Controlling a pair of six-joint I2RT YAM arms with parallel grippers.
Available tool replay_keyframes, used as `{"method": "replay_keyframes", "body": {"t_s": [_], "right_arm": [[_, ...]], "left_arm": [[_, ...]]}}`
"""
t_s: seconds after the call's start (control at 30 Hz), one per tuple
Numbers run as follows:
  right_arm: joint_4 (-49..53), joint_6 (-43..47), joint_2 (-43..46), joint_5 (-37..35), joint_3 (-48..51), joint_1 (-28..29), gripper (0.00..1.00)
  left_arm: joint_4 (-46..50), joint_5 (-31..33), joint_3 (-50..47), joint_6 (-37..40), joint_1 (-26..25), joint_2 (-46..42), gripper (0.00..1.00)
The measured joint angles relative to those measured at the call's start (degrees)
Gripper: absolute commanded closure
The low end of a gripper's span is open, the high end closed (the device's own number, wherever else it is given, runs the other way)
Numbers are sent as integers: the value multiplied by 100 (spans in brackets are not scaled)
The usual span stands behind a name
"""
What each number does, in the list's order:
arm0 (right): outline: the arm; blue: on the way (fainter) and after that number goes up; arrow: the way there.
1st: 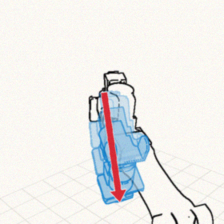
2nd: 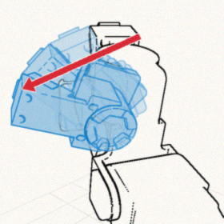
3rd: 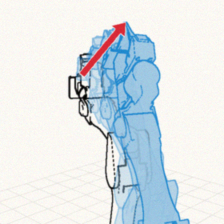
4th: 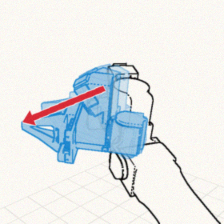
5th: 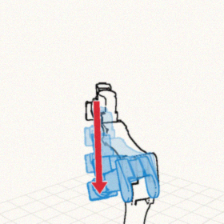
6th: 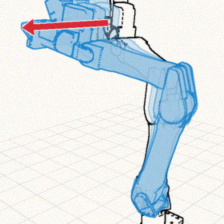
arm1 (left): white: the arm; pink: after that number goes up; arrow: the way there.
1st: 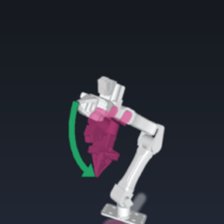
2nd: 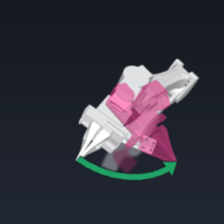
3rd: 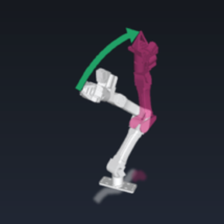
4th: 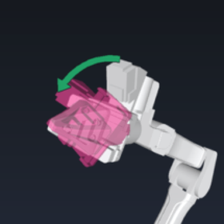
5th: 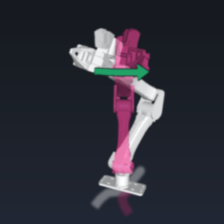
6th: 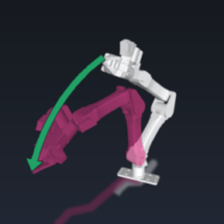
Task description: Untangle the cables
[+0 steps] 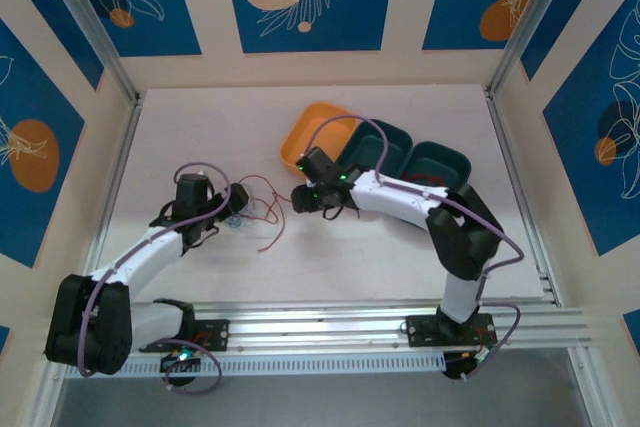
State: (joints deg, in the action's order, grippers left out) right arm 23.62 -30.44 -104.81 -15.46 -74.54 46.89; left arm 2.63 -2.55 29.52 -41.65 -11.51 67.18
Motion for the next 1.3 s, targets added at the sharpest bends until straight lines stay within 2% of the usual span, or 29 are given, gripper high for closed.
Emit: {"method": "replay_keyframes", "body": {"t_s": [0.2,0.43,0.7,1.0,1.3], "right_arm": [[605,-118,-638,-323,-769,-42,56],[861,-693,-828,-380,-772,0,55],[546,-1362,-831,-365,-411,120,56],[87,-1945,-297,-522,444,354,55],[-234,-2262,260,-750,831,363,55]], "left_arm": [[-2,-2,0,0,0,2,0],[-7,-2,0,2,0,66,0],[-7,-42,0,2,0,168,0],[-9,-44,0,2,0,168,0],[-9,-46,0,2,0,168,0]]}}
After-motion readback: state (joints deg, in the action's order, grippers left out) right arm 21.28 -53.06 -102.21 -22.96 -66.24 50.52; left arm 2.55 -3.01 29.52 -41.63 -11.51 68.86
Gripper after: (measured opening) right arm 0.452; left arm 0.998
